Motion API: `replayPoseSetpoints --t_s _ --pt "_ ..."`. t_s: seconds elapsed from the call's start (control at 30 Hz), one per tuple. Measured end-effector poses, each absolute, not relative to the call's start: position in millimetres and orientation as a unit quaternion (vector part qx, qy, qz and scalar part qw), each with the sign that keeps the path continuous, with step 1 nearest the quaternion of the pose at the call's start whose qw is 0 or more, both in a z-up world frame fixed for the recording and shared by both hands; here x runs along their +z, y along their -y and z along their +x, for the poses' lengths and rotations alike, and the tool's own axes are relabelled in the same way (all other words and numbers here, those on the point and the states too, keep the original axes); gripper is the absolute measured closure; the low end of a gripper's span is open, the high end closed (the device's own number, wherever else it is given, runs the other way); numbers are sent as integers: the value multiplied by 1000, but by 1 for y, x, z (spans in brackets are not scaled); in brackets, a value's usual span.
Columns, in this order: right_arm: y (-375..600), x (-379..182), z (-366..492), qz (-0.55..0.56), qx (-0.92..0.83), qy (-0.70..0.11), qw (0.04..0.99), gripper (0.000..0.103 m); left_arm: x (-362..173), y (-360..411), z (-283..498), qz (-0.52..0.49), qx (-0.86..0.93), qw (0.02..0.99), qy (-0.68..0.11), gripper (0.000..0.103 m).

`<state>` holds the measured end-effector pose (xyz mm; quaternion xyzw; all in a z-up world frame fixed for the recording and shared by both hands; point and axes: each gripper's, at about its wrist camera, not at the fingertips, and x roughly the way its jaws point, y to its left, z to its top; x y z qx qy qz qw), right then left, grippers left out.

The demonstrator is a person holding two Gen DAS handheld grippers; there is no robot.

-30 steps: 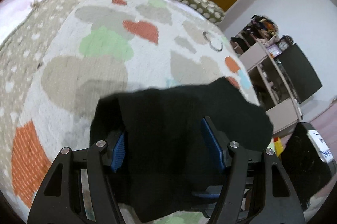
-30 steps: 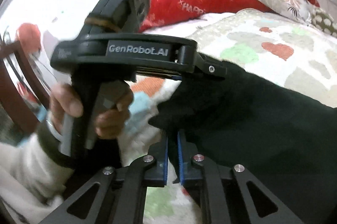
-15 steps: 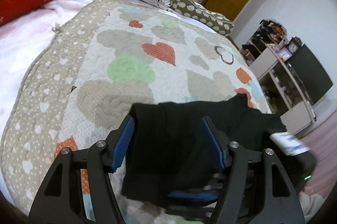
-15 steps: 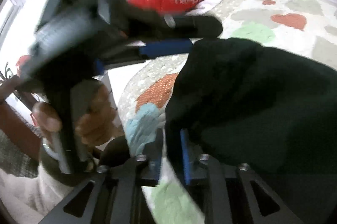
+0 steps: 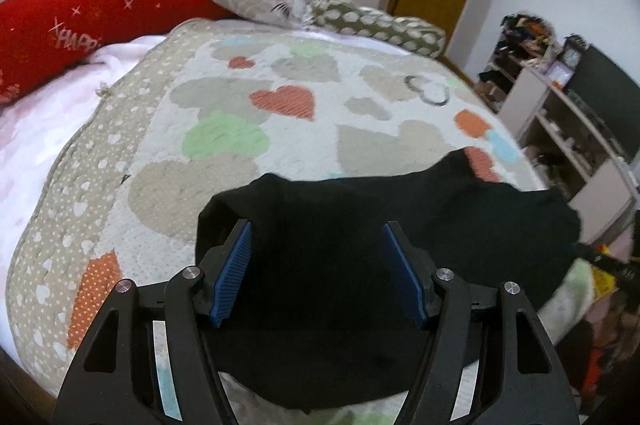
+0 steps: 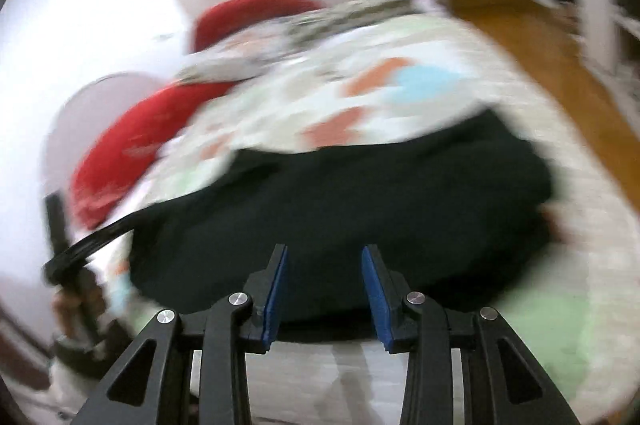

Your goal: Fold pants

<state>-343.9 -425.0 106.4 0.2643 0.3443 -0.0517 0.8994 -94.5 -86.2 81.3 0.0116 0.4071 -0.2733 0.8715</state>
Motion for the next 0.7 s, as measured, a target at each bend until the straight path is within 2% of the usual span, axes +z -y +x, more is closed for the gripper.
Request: replayPoseSetpoints --t_s 0.2,0.23,0.27,0.33,0.47,0.5,0.53,0.6,0.63,0.7 --pt "477 86 -348 353 -109 -317 873 68 54 82 -82 5 -237 864 -443 37" --pt "476 86 -341 348 -109 -315 876 73 52 81 -82 5 -236 864 -445 37" --pt "476 88 -335 340 -112 -311 880 84 52 81 -83 6 -235 864 -445 37" --pt "491 89 -342 338 -131 -310 879 94 52 82 -84 8 -235 864 -445 37" --pt "488 99 -353 343 -139 -303 878 94 54 80 -85 2 -243 862 -445 37" --pt "487 102 -361 334 -146 -303 880 93 54 80 -85 0 -245 861 -445 37" --pt "486 107 -366 324 -155 -302 883 88 53 80 -84 -4 -245 861 -445 37" --pt "486 112 -374 310 -167 -304 885 73 53 79 -84 -12 -242 862 -445 37" --pt "487 112 -374 307 -171 -308 884 59 53 79 -84 -14 -241 862 -445 37" --pt "491 105 -366 312 -174 -320 877 57 52 81 -85 -11 -237 864 -444 37"
